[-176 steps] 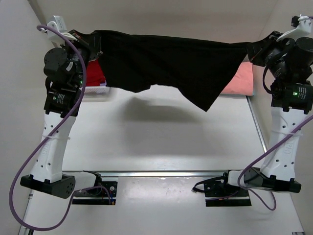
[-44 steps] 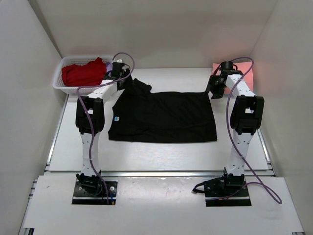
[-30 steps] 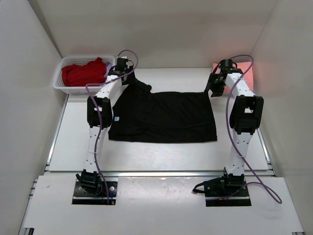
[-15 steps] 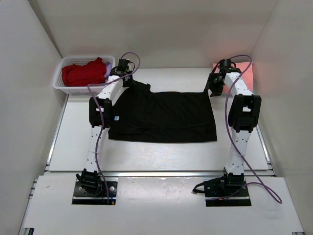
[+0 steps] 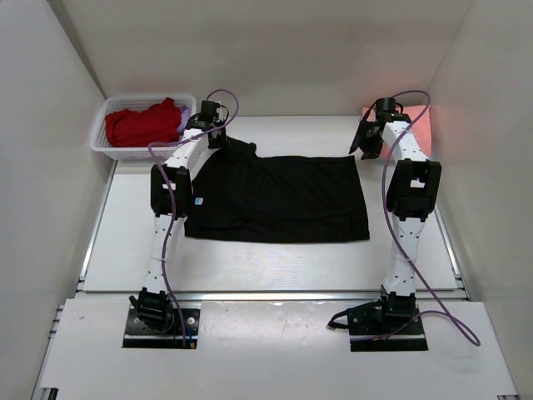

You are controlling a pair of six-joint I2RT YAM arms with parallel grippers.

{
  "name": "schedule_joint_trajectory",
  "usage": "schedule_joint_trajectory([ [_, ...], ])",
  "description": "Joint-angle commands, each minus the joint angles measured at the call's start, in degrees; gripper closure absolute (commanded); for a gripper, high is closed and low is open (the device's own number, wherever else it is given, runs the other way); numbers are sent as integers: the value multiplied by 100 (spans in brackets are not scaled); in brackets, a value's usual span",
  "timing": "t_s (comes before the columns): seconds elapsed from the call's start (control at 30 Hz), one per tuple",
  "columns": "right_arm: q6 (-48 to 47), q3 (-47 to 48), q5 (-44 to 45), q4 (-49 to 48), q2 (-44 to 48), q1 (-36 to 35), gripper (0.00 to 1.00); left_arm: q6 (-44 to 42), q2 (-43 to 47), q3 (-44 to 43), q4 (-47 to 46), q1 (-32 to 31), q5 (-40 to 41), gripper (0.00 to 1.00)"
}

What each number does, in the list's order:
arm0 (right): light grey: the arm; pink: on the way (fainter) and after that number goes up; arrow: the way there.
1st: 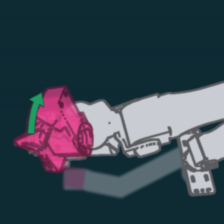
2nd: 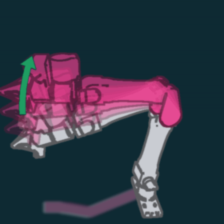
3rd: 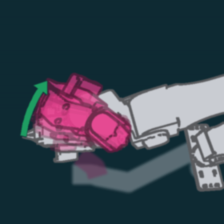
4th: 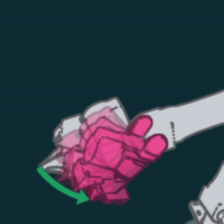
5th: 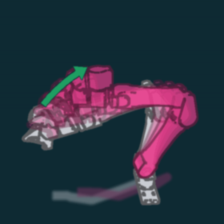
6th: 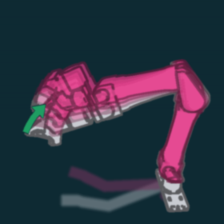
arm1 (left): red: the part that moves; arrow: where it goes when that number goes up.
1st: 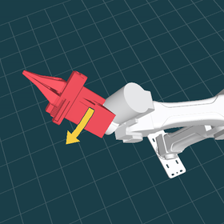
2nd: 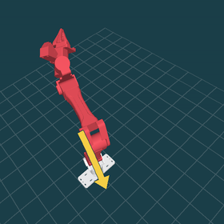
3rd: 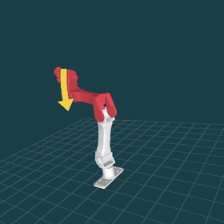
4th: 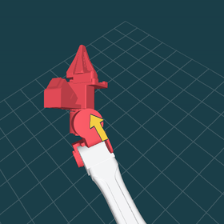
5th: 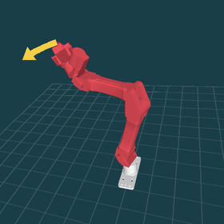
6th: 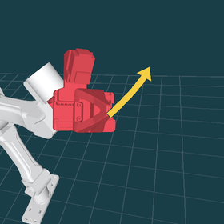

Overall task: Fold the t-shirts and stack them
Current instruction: Grap the side of the flattened tshirt furthest away from the robot with both arms

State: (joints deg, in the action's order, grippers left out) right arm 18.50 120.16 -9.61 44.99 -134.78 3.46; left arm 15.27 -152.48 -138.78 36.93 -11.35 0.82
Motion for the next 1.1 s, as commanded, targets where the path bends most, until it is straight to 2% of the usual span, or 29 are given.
schedule_joint_trajectory([
  [0.0,13,560,292,97,-363,5,54,-59,500,141,-19,10,-152,100],
  [0.17,13,1375,153,351,-969,-48,53,-77,553,307,69,45,-301,100],
  [0.37,-31,2476,126,1047,-1655,-196,58,-77,720,483,-89,54,-416,100],
  [0.4,-48,2660,117,1134,-1665,-188,60,-50,746,501,-124,81,-451,100],
  [0.5,30,2881,108,1284,-1789,-250,80,46,799,501,-151,98,-547,100],
  [0.57,-13,2847,126,1266,-1780,-276,84,73,852,536,-142,133,-548,100],
  [0.6,-31,2881,143,1275,-1754,-276,83,47,904,510,-98,151,-583,100],
  [0.73,-39,2899,239,1389,-1762,-311,67,-6,1089,764,-186,177,-635,100],
  [0.83,-162,2881,424,1512,-1719,-311,62,-15,1221,1002,-265,212,-671,100],
  [1.0,-303,2890,933,1837,-1718,-522,62,3,1317,1037,-256,195,-749,100],
  [1.07,-330,2872,961,1934,-1771,-522,71,29,1353,1046,-221,169,-724,100],
])
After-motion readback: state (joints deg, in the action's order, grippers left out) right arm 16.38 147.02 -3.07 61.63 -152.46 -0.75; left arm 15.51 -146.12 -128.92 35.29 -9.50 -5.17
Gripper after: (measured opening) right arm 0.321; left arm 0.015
